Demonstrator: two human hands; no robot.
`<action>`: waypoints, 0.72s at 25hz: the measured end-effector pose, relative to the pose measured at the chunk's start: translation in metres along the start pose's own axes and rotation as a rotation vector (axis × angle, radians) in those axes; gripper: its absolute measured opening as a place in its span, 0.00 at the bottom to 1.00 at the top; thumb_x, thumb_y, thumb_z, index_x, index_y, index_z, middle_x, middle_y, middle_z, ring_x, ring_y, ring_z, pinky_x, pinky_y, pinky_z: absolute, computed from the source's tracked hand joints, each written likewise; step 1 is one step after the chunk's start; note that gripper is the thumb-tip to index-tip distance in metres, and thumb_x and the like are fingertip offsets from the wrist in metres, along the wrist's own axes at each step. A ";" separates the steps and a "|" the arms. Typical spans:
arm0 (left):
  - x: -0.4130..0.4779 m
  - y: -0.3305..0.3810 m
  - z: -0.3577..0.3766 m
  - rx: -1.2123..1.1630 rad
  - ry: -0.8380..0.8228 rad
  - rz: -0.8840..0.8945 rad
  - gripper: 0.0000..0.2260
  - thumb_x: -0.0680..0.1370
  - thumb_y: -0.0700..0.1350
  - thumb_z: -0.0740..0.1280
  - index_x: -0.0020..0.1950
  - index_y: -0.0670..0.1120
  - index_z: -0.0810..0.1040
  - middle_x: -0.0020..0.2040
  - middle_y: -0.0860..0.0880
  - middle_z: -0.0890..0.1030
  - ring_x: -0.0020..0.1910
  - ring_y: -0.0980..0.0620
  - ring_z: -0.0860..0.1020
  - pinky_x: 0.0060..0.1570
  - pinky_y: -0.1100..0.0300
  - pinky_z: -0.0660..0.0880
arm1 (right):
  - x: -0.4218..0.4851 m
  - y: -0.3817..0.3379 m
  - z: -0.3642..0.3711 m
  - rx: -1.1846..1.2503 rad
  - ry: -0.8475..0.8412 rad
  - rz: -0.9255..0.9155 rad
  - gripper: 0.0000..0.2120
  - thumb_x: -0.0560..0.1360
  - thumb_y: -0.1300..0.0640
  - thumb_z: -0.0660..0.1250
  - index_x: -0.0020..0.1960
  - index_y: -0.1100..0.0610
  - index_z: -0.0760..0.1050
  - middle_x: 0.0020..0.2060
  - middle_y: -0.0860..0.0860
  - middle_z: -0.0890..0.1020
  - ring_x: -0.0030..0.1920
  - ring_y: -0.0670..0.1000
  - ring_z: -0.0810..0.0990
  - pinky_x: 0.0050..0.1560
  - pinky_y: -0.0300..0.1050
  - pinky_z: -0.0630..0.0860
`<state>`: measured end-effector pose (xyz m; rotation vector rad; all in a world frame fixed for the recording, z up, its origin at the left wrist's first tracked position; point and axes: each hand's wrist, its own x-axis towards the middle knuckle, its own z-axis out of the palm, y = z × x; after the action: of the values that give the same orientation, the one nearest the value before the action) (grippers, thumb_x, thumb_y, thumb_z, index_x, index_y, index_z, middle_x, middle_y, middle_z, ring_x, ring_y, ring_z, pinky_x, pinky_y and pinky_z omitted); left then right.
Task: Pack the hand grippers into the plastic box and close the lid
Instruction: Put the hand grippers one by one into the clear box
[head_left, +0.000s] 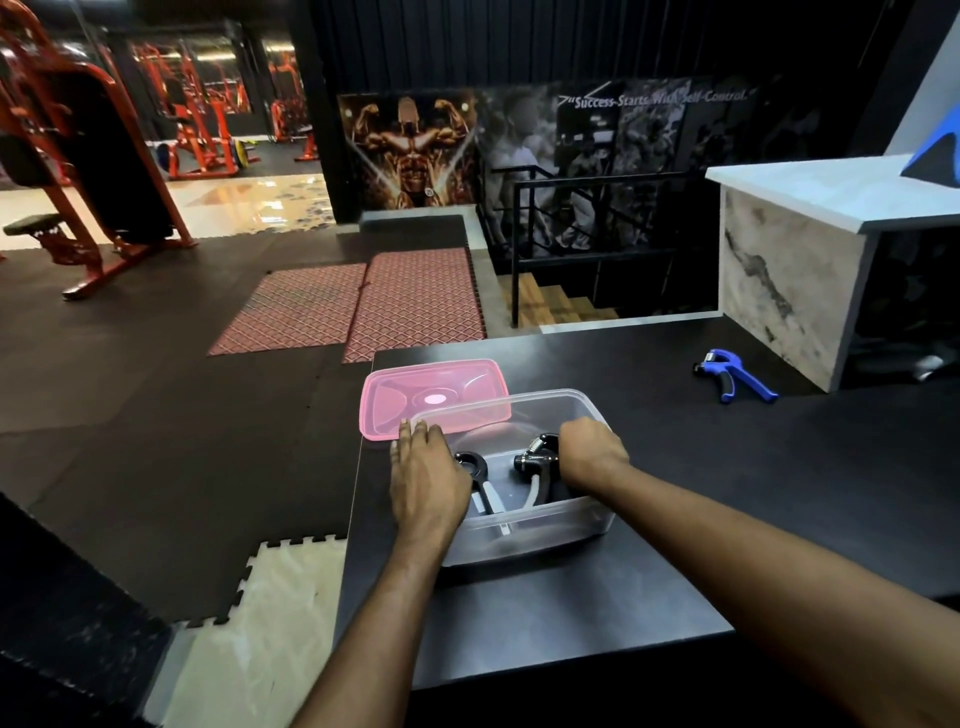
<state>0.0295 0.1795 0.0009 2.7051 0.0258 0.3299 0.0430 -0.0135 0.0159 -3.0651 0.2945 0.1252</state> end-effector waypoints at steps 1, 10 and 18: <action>0.001 0.002 0.000 0.006 0.014 0.011 0.21 0.75 0.40 0.59 0.68 0.37 0.73 0.70 0.39 0.73 0.76 0.42 0.62 0.75 0.49 0.58 | -0.001 0.002 -0.004 0.040 0.042 -0.002 0.14 0.75 0.65 0.61 0.57 0.61 0.80 0.56 0.58 0.82 0.58 0.60 0.81 0.52 0.49 0.78; 0.010 0.092 0.012 -0.206 -0.001 0.162 0.11 0.75 0.42 0.59 0.47 0.42 0.80 0.46 0.39 0.83 0.47 0.38 0.80 0.43 0.50 0.76 | 0.016 0.103 -0.027 0.487 0.319 0.178 0.02 0.68 0.56 0.68 0.38 0.54 0.78 0.37 0.52 0.83 0.42 0.58 0.82 0.40 0.46 0.78; 0.023 0.226 0.083 -0.184 -0.104 0.291 0.10 0.77 0.46 0.61 0.51 0.43 0.79 0.50 0.41 0.82 0.53 0.40 0.78 0.50 0.48 0.76 | 0.085 0.246 -0.009 0.511 0.239 0.287 0.02 0.69 0.57 0.70 0.41 0.53 0.81 0.42 0.54 0.84 0.47 0.57 0.83 0.45 0.46 0.79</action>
<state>0.0639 -0.0588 0.0231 2.5371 -0.4112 0.2614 0.0796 -0.2714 0.0050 -2.5132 0.6624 -0.2647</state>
